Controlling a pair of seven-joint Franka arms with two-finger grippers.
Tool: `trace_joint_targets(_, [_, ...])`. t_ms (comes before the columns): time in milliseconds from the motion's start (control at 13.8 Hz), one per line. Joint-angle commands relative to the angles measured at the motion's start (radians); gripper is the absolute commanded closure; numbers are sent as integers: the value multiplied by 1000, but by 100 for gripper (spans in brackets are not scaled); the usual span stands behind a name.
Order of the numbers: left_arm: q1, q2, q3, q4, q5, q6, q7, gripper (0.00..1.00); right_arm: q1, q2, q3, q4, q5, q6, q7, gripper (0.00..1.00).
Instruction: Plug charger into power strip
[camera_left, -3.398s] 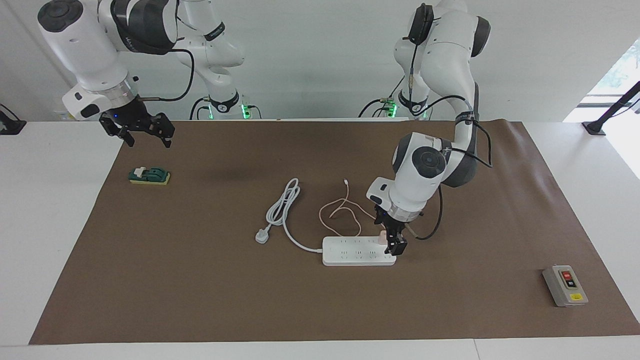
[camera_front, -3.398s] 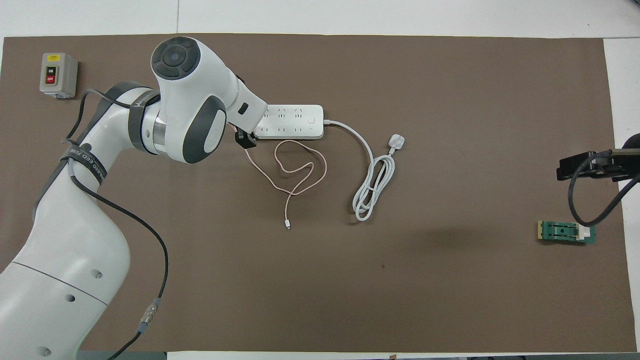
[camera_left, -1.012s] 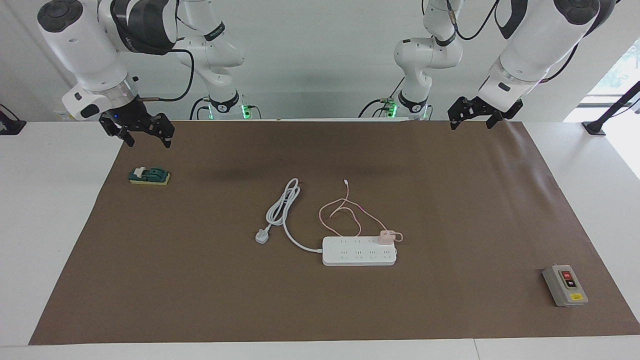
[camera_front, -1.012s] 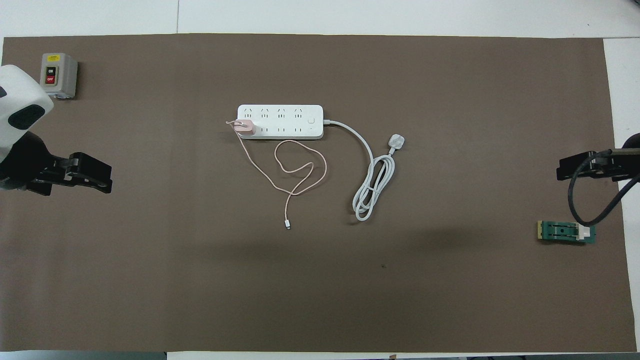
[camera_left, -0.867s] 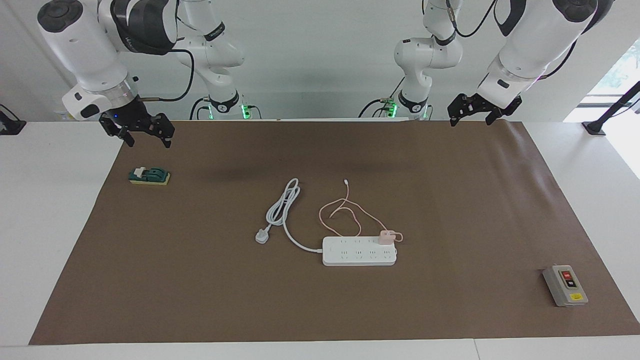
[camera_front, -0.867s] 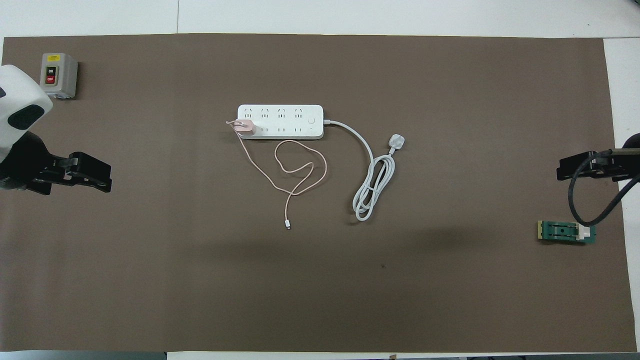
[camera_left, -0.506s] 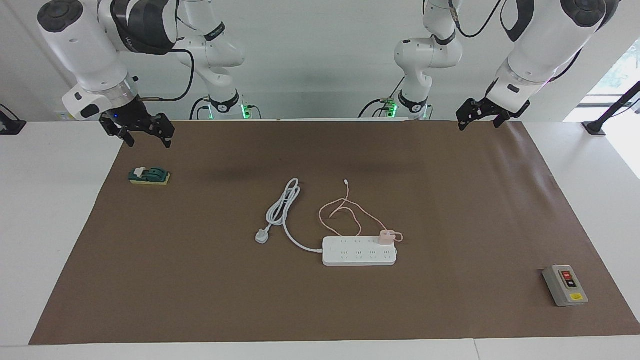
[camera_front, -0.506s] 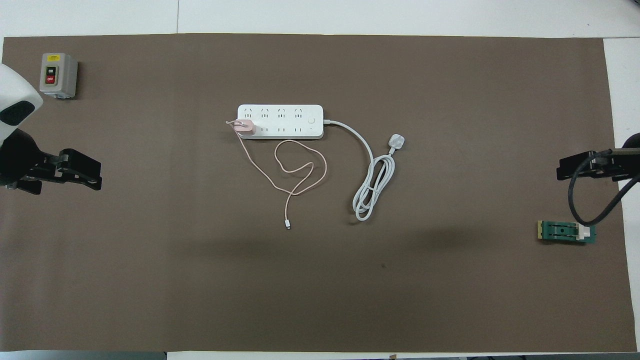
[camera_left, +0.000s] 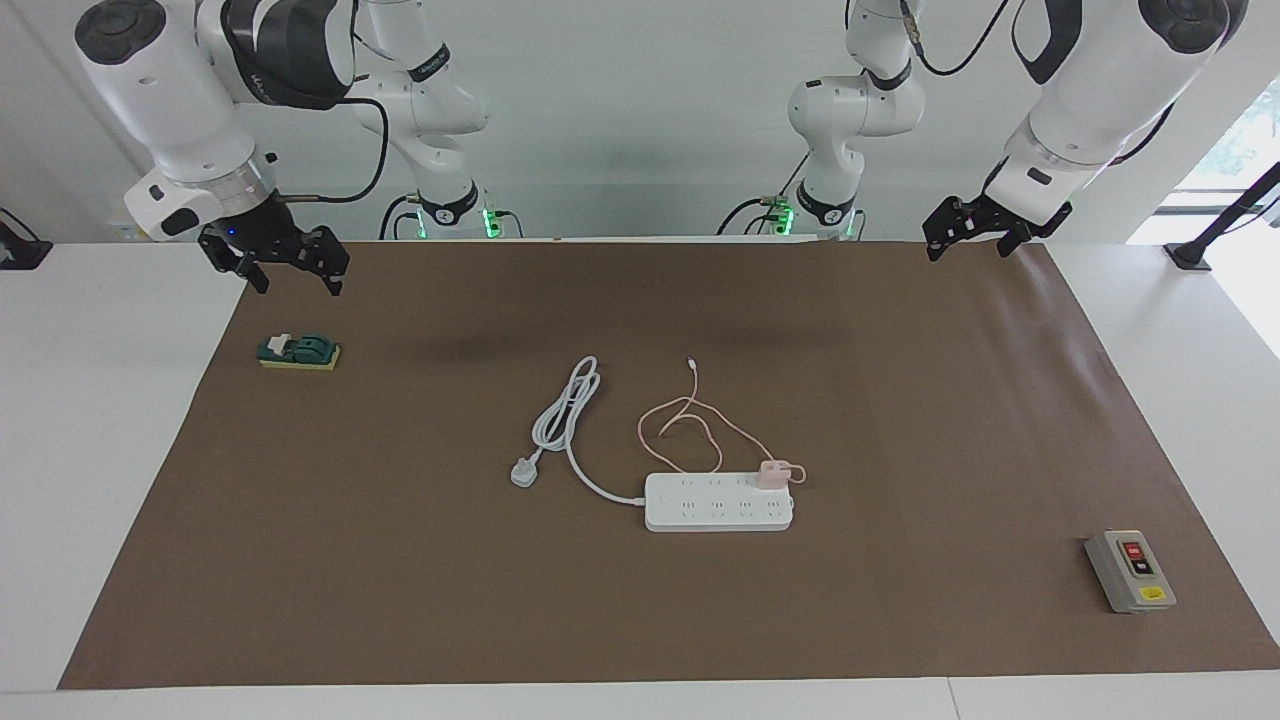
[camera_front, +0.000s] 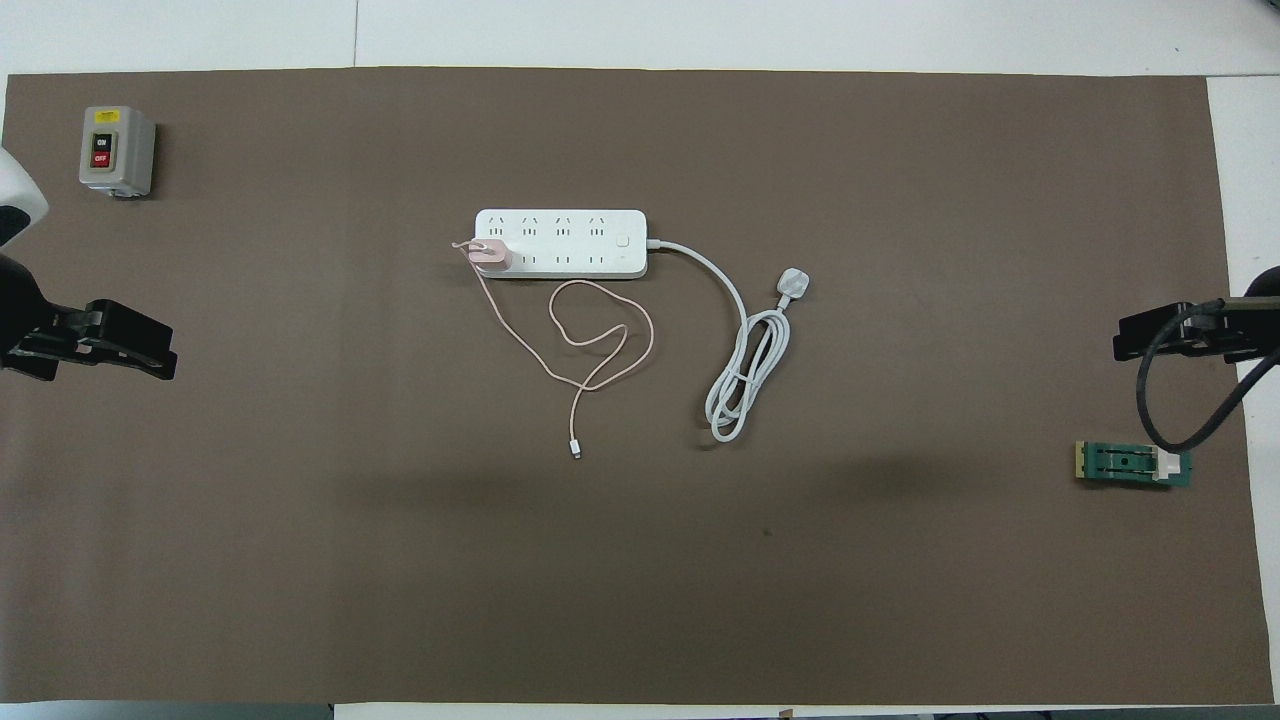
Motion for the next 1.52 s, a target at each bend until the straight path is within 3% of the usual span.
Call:
trace_joint_targets(0, [14,-6,-2,-11,10,37,24,0,-8,-3,7,6,-7,-15,-16,0])
trace_joint_targets(1446, [11,-4,-1,-9,10,23,24,0,-8,-3,6,6,-7,-15,-16,0])
